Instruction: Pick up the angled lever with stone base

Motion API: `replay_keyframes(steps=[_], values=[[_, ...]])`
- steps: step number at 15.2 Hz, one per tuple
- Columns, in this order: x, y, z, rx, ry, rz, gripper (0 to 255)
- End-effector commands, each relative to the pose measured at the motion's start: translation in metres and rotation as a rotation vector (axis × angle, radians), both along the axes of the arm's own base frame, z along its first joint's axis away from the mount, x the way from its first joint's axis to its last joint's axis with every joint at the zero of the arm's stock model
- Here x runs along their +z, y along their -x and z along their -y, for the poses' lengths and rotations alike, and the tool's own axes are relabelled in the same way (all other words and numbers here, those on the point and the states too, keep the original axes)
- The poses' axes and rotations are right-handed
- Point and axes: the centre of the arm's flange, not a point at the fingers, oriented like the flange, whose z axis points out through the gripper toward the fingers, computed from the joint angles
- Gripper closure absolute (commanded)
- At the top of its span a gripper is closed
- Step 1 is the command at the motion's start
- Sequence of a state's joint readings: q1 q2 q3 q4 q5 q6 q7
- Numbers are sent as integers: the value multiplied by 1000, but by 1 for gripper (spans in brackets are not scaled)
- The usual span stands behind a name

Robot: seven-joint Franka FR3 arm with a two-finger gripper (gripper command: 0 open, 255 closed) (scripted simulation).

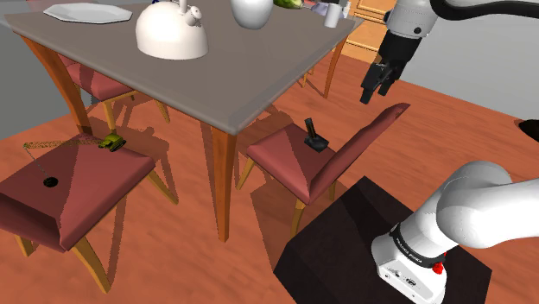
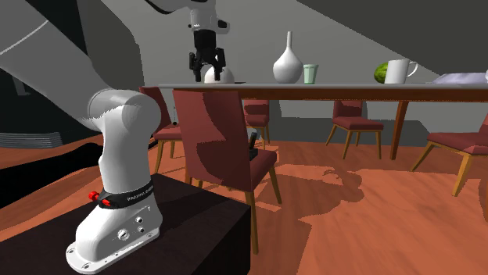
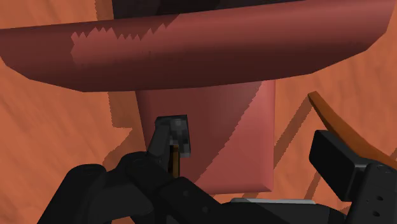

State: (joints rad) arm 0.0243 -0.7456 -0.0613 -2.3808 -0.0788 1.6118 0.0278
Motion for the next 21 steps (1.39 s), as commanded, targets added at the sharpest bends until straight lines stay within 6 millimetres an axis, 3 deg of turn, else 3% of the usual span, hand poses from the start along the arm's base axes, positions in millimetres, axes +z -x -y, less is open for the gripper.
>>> replay_keyframes(steps=[1,21], values=[[0,0,0,0,0,0,0],[-201,-149,74,34,5,27,0]])
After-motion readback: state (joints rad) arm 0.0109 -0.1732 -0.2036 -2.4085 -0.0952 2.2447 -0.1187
